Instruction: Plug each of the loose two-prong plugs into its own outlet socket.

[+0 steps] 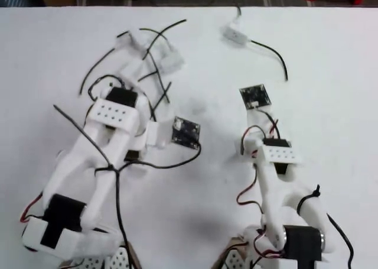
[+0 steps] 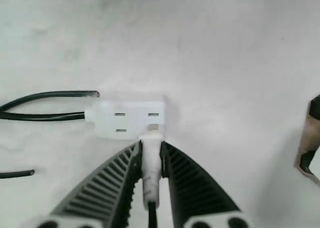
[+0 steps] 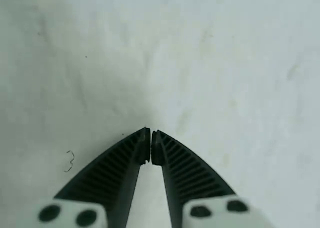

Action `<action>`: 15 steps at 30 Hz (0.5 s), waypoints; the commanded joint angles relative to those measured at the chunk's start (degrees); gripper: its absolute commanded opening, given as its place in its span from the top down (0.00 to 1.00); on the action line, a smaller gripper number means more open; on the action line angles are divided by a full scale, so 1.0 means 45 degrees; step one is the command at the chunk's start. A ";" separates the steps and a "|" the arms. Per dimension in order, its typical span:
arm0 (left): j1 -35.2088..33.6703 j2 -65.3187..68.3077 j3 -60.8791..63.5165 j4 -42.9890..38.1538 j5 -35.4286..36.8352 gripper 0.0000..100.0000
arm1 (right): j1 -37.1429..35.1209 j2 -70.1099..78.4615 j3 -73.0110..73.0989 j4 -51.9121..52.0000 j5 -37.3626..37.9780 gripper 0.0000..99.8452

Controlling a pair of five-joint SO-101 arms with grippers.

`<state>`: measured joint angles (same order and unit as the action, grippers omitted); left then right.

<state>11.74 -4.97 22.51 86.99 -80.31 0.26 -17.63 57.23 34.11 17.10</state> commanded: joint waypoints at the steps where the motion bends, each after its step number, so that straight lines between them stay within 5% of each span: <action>1: 0.0400 -0.0049 0.0137 -0.0293 -0.4962 0.98 | -0.0107 -0.0225 -0.0039 -0.0166 -0.0137 0.98; 15: 0.0420 0.1201 -0.0078 -0.0195 -0.4904 0.98 | -0.0107 -0.0225 -0.0039 -0.0166 -0.0137 0.98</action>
<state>13.23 -1.19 23.56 86.29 -80.13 0.26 -17.63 57.23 34.11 17.10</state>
